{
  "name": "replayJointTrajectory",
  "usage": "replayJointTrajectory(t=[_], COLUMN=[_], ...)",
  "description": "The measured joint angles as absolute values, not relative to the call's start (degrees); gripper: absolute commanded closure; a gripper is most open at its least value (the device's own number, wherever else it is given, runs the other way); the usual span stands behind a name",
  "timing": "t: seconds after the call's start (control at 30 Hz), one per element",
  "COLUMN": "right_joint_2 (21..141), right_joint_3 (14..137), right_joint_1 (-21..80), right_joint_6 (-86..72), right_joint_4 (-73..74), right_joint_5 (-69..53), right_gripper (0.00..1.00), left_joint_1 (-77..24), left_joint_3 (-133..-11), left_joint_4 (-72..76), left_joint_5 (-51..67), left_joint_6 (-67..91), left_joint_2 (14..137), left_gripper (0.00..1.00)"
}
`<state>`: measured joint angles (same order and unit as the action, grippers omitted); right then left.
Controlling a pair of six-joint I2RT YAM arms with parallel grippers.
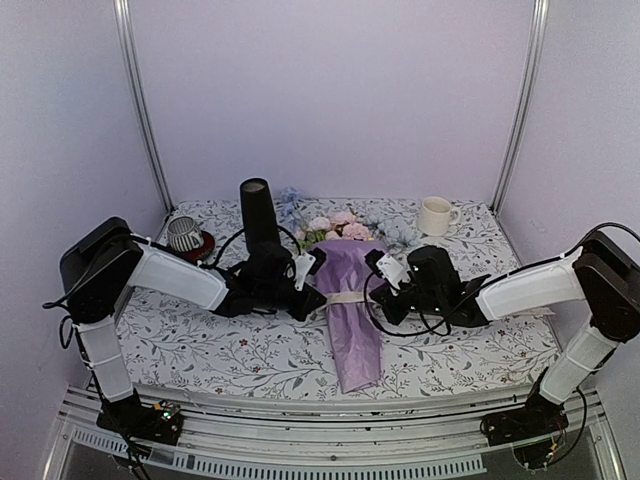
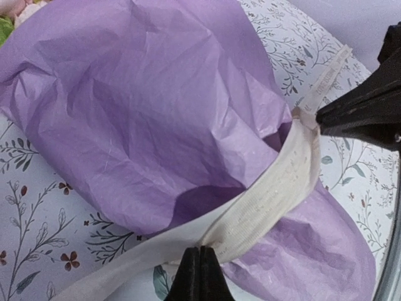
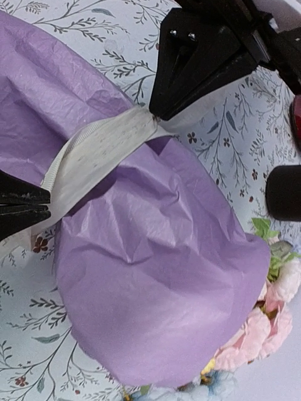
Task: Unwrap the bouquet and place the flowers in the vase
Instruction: Untie the half-tied ribbon from the folded wrapping paper.
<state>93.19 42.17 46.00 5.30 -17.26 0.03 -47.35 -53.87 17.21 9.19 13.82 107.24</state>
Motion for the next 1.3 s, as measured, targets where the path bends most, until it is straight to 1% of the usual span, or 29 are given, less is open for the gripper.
replayJointTrajectory(t=[0.2,0.43,0.47,0.63,0.67,0.7,0.77,0.8,0.87,0.93,1.13,1.3], right_joint_2=[88.20,86.72,86.74,86.76,86.76,86.74,86.50,86.19,84.75,83.59,83.00,83.79], right_joint_3=[38.50,36.73,36.73,36.77,36.77,36.77,36.64,36.36,35.27,34.61,34.50,34.72], right_joint_1=[43.77,34.24,33.12,31.55,31.55,31.62,31.75,31.77,31.97,32.49,37.89,40.27], right_joint_6=[1.93,-5.96,-6.85,-8.36,-8.25,-8.16,-7.79,-7.66,-6.68,-6.02,-1.50,1.41], right_joint_4=[-19.64,-20.14,-20.12,-19.40,-19.40,-19.42,-19.79,-20.14,-21.15,-21.71,-22.74,-22.68], right_joint_5=[4.78,4.60,4.12,0.45,-0.80,-2.13,-4.64,-5.87,-8.97,-10.66,-13.61,-16.27], right_gripper=[0.98,0.97,0.97,0.83,0.82,0.76,0.69,0.67,0.66,0.66,0.67,0.67], left_joint_1=[-46.92,-44.10,-43.70,-42.83,-42.83,-42.83,-42.85,-42.87,-43.24,-43.62,-46.13,-47.94], left_joint_3=[-51.88,-51.09,-51.09,-50.65,-50.30,-49.78,-48.82,-48.51,-48.38,-48.38,-49.08,-49.12], left_joint_4=[17.23,17.23,17.26,18.20,18.90,19.73,20.97,21.47,22.13,22.74,22.90,23.05], left_joint_5=[5.56,4.45,4.51,6.96,7.90,9.02,11.27,12.40,14.22,15.27,16.43,17.23], left_joint_6=[15.29,17.76,18.13,18.65,18.65,18.61,18.39,18.28,17.65,16.95,14.48,11.77], left_joint_2=[104.99,104.09,104.09,104.09,104.07,104.01,103.74,103.70,103.70,103.70,103.70,103.46], left_gripper=[1.00,1.00,0.96,0.74,0.70,0.68,0.64,0.62,0.59,0.58,0.65,0.64])
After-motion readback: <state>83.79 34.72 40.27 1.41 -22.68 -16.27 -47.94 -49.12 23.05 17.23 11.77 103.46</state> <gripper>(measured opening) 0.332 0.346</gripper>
